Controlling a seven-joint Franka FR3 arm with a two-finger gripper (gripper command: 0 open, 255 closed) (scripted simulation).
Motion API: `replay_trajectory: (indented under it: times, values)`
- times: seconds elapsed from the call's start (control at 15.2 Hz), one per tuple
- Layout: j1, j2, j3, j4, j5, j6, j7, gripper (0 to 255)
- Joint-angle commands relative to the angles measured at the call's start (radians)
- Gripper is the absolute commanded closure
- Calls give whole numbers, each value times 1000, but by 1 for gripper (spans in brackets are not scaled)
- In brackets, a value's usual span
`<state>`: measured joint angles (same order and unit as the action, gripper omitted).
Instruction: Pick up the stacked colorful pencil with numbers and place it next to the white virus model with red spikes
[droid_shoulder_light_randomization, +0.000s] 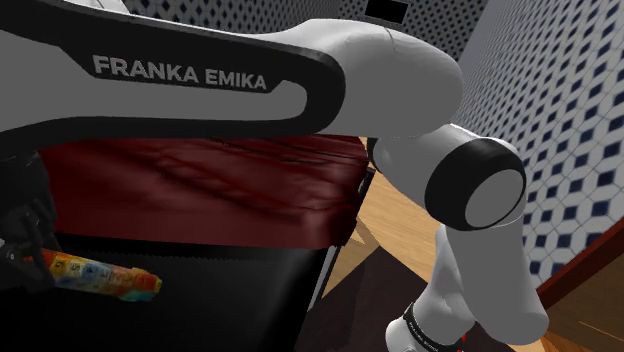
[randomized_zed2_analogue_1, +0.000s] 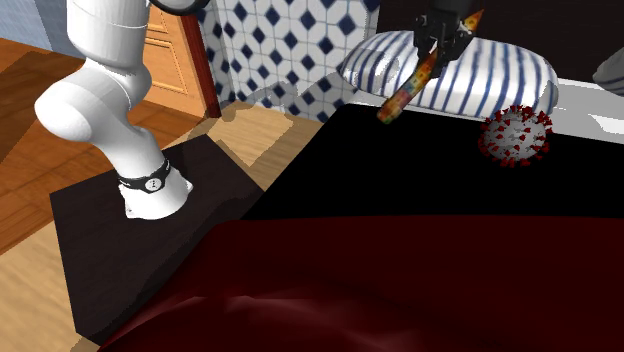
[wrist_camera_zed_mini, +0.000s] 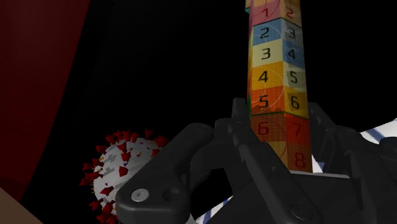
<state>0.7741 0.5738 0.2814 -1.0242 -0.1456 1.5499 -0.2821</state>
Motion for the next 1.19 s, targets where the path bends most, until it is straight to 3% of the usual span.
replay_trajectory:
  times: [0.0, 1.12]
  values:
    - [-6, -11, 1, -45, 2, 35, 2, 255]
    - [-30, -27, -2, -302, 2, 274, 11, 255]
